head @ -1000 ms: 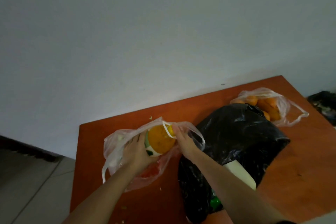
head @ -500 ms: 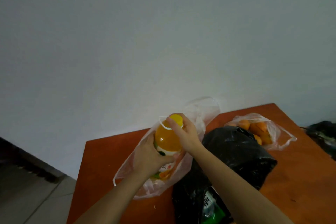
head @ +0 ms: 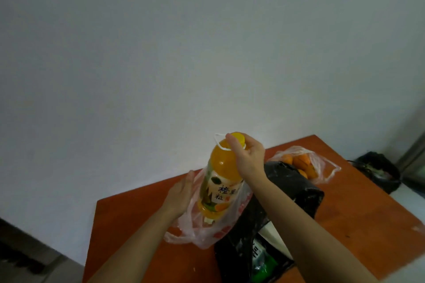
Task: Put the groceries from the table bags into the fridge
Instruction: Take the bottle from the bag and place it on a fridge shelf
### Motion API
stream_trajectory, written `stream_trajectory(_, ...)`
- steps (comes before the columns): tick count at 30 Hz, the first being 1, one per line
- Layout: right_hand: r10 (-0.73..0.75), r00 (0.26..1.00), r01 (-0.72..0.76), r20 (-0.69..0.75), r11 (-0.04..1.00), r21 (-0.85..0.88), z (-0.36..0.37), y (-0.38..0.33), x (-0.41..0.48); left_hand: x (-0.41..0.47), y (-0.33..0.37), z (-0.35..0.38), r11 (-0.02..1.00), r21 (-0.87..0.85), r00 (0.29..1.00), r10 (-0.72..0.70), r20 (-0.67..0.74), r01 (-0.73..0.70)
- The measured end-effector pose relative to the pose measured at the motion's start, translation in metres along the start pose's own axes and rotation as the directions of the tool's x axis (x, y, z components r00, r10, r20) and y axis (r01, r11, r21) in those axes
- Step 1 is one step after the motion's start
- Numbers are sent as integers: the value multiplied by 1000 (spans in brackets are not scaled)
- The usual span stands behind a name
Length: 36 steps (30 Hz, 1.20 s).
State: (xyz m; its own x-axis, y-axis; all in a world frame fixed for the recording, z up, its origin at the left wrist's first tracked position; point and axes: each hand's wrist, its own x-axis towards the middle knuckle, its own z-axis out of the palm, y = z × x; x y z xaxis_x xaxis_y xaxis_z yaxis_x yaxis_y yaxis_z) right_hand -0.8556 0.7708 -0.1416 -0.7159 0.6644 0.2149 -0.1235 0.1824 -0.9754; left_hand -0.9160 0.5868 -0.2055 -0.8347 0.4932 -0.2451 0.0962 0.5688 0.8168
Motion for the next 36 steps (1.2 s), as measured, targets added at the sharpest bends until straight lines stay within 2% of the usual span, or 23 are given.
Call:
stream_trajectory(2,22,998,-19,-60,998,59,-1,-12,-6,-1,-1,-9,1000,22,1000,-22,-2,22)
stream_trajectory(5,48,987,-22,-156,986,162,-7,-33,-18,1,3,-13,994,-94,997,-53,63,58)
stream_trajectory(8,23,968,37,-249,972,232,-20,-54,-30,6,23,-2,977,-205,992,-33,121,57)
stream_trajectory(14,-106,917,188,-385,965,182,-95,-91,-65,4,94,55,963,-219,987,159,-6,-156)
stream_trajectory(18,-190,819,262,-542,963,59,-172,-111,-107,-31,155,108,922,-275,960,281,-9,-273)
stream_trajectory(20,-178,770,258,-612,965,44,-216,-119,-137,-57,190,138,888,-259,921,390,-14,-380)
stream_trajectory(24,-5,737,160,-675,973,168,-309,-134,-214,-115,245,215,772,-192,788,616,-7,-606)
stream_trajectory(29,90,725,132,-683,955,266,-422,-156,-325,-217,304,321,690,-163,685,723,93,-706)
stream_trajectory(31,85,667,192,-740,940,282,-464,-166,-371,-266,321,368,667,-176,653,745,138,-724)
stream_trajectory(34,43,532,267,-846,939,216,-527,-182,-434,-338,344,438,632,-267,593,775,219,-727)
stream_trajectory(36,25,482,279,-876,943,180,-567,-189,-473,-383,355,481,624,-314,567,781,261,-715)
